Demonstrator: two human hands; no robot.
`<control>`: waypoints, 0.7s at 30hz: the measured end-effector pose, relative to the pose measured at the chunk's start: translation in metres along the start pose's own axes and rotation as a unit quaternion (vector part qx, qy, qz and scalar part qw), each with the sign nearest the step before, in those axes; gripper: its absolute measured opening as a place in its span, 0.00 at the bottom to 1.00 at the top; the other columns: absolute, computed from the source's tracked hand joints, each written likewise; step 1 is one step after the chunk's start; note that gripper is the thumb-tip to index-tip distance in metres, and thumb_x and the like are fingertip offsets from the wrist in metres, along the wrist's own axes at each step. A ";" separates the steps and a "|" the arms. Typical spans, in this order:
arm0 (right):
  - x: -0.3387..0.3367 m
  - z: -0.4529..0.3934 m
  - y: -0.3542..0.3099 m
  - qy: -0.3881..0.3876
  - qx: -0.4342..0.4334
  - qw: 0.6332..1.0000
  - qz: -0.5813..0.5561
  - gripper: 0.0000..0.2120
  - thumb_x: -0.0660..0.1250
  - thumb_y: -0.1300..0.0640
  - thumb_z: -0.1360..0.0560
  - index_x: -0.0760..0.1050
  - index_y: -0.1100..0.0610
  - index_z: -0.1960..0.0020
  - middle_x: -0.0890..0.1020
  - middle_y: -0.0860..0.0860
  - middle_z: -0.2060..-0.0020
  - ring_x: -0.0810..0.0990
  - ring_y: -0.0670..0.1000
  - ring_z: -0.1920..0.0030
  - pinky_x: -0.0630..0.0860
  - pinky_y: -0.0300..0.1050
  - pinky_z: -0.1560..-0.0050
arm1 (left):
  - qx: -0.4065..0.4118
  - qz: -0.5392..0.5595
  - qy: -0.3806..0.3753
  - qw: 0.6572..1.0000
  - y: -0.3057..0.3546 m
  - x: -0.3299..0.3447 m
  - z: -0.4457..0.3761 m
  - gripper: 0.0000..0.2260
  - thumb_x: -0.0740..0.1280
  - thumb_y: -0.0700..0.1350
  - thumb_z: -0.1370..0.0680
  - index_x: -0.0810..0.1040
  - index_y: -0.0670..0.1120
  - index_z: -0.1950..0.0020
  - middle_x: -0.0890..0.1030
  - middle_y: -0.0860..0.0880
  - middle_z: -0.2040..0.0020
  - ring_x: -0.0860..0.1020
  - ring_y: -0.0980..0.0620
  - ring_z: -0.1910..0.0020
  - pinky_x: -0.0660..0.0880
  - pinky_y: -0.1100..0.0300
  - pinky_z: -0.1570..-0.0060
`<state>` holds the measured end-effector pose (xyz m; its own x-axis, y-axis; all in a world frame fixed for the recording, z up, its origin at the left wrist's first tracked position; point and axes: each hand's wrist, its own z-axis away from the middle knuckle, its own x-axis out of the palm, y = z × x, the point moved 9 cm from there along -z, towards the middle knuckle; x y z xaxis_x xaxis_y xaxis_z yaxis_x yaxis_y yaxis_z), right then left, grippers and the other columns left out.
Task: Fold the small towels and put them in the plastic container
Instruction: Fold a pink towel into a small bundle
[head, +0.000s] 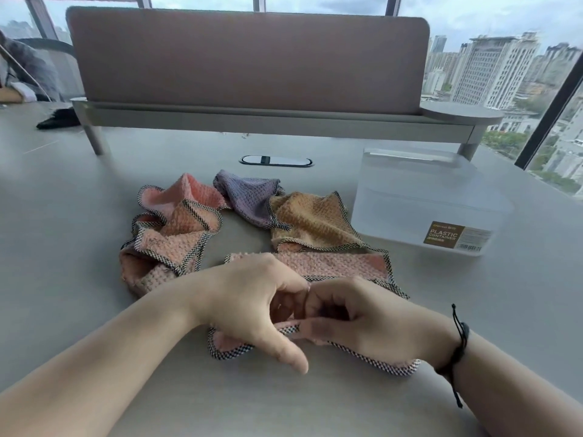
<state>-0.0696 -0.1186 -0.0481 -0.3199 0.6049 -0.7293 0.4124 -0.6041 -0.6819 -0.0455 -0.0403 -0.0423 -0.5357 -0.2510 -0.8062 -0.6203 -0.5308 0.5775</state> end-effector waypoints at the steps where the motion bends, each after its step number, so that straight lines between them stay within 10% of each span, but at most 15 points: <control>1: -0.001 0.000 0.001 0.004 0.003 1.000 -0.010 0.13 0.70 0.47 0.24 0.76 0.54 0.60 0.82 0.48 0.68 0.74 0.50 0.70 0.71 0.47 0.68 | -0.002 -0.011 -0.001 1.000 -0.001 -0.001 0.000 0.12 0.80 0.48 0.32 0.81 0.44 0.57 0.76 0.53 0.72 0.71 0.62 0.78 0.64 0.71 0.76; 10: -0.029 0.014 0.025 0.009 0.066 0.997 0.032 0.19 0.71 0.55 0.36 0.72 0.42 0.48 0.80 0.43 0.61 0.77 0.43 0.65 0.76 0.41 0.63 | -0.076 0.112 0.022 0.991 -0.058 -0.027 0.008 0.07 0.73 0.39 0.25 0.85 0.51 0.50 0.87 0.50 0.57 0.82 0.56 0.59 0.78 0.57 0.52; 15: -0.079 0.025 0.062 0.123 0.124 0.984 -0.044 0.11 0.74 0.63 0.29 0.81 0.47 0.56 0.85 0.50 0.64 0.79 0.53 0.67 0.74 0.51 0.61 | -0.107 0.102 0.061 0.987 -0.080 -0.043 0.011 0.06 0.78 0.49 0.28 0.85 0.53 0.54 0.86 0.46 0.61 0.78 0.55 0.65 0.72 0.58 0.59; 21: -0.075 0.024 0.077 0.121 0.168 0.978 0.034 0.05 0.78 0.54 0.31 0.82 0.47 0.61 0.84 0.47 0.67 0.76 0.41 0.71 0.71 0.37 0.67 | -0.126 0.042 0.082 0.988 -0.087 -0.047 0.008 0.09 0.81 0.51 0.33 0.84 0.51 0.59 0.84 0.51 0.67 0.75 0.59 0.71 0.72 0.63 0.67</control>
<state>-0.0342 -0.2233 -0.0475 -0.0742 0.6375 -0.7669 0.1102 -0.7591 -0.6416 0.0288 0.0244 -0.0536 -0.4659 -0.4204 -0.7786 -0.4047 -0.6812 0.6100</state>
